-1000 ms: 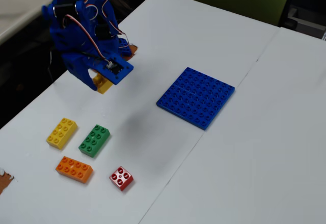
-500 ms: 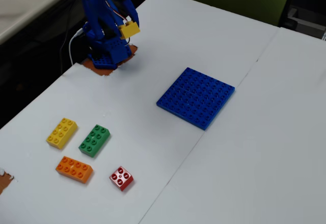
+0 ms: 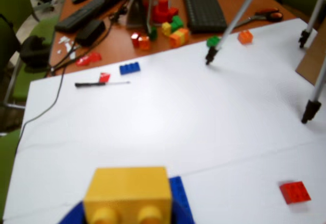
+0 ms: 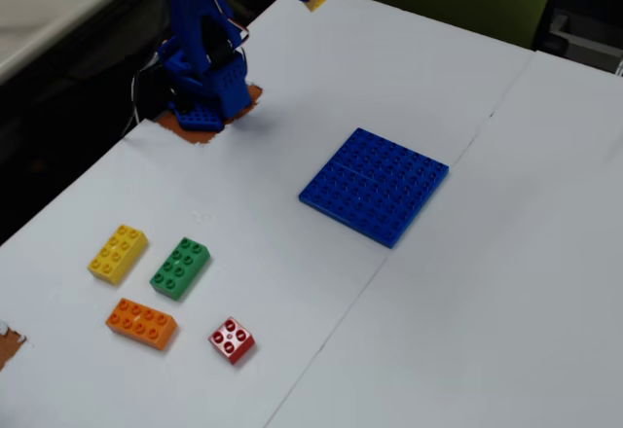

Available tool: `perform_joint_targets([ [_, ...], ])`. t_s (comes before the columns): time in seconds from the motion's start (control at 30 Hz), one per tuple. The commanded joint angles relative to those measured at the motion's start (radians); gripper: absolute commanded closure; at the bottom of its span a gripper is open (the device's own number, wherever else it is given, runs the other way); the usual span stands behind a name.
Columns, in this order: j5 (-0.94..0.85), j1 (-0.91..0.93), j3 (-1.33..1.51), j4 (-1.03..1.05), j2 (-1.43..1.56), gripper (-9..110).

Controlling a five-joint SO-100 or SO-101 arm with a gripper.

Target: Pick up the 2x2 yellow block and go up the 8x8 blue block.

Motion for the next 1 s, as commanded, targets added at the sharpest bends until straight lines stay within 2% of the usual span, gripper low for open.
perform_joint_targets([
  [0.0, -0.020, -0.021, -0.041, -0.101, -0.095, 101],
  [0.17, -0.055, -0.035, 0.009, -0.118, -0.230, 101],
  [0.43, -0.170, -0.060, 0.015, 0.109, -0.362, 101],
  [0.97, -0.170, -0.158, 0.112, 0.115, -0.488, 101],
])
